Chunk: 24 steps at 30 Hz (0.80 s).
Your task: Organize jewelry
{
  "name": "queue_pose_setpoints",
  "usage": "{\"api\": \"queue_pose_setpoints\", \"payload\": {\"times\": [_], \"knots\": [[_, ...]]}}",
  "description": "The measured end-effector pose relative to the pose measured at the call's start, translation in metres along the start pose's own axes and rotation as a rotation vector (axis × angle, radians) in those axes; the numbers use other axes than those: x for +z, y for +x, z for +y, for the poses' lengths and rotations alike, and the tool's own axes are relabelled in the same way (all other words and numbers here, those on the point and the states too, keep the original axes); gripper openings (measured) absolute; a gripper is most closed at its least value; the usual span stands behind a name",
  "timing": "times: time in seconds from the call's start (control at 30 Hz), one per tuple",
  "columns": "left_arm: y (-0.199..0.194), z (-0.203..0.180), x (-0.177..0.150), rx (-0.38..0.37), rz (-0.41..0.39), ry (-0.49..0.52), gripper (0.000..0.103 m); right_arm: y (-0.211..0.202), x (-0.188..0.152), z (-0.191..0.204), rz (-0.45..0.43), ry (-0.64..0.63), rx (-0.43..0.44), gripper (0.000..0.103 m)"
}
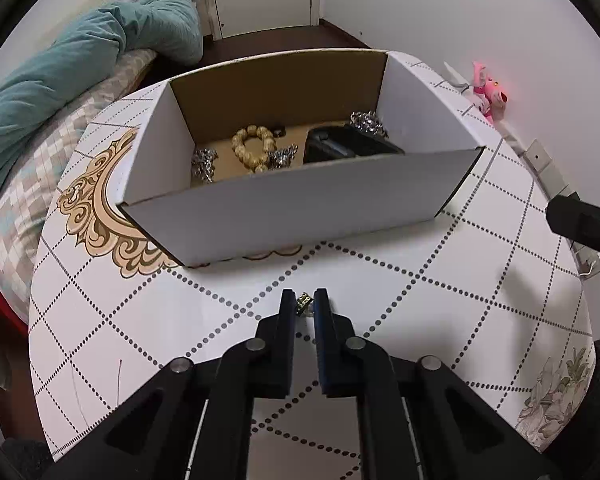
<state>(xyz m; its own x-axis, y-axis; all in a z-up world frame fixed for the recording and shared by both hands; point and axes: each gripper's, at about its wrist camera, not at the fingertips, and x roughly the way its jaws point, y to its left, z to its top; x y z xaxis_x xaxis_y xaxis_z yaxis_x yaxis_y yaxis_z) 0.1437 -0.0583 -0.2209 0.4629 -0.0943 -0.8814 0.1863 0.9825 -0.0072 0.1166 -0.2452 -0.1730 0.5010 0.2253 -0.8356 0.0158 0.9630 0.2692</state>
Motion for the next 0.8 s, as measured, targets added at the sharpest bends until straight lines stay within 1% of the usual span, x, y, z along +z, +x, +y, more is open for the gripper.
{"api": "queue_pose_setpoints", "payload": {"times": [0.1,0.2,0.3,0.4,0.47,0.53,0.6,0.63,0.7,0.73,0.8], "knots": [[-0.011,0.002,0.004,-0.014,-0.023,-0.001,0.006,-0.003,0.001,0.001,-0.004,0.000,0.006,0.008],[-0.033,0.007,0.014,-0.041,-0.061,-0.015,0.006,-0.011,0.006,0.006,-0.020,-0.001,0.028,0.008],[-0.063,0.022,0.035,-0.085,-0.114,-0.059,0.006,-0.021,0.019,0.016,-0.043,-0.013,0.060,0.008],[-0.091,0.040,0.067,-0.123,-0.161,-0.105,0.006,-0.027,0.039,0.031,-0.070,-0.033,0.097,0.008],[-0.097,0.050,0.088,-0.134,-0.171,-0.125,0.006,-0.025,0.056,0.040,-0.076,-0.045,0.119,0.008],[-0.093,0.056,0.105,-0.137,-0.153,-0.136,0.006,-0.016,0.072,0.050,-0.065,-0.059,0.136,0.008],[-0.080,0.063,0.118,-0.141,-0.112,-0.147,0.007,0.000,0.090,0.059,-0.026,-0.070,0.158,0.008],[-0.071,0.066,0.123,-0.142,-0.081,-0.150,0.007,0.006,0.094,0.062,-0.008,-0.077,0.162,0.008],[-0.056,0.069,0.129,-0.156,-0.024,-0.160,0.008,0.026,0.108,0.068,0.056,-0.086,0.174,0.008],[-0.049,0.071,0.132,-0.143,0.004,-0.173,0.009,0.037,0.114,0.069,0.092,-0.088,0.177,0.008],[-0.040,0.074,0.135,-0.105,0.032,-0.185,0.009,0.055,0.123,0.070,0.158,-0.083,0.171,0.009]]}}
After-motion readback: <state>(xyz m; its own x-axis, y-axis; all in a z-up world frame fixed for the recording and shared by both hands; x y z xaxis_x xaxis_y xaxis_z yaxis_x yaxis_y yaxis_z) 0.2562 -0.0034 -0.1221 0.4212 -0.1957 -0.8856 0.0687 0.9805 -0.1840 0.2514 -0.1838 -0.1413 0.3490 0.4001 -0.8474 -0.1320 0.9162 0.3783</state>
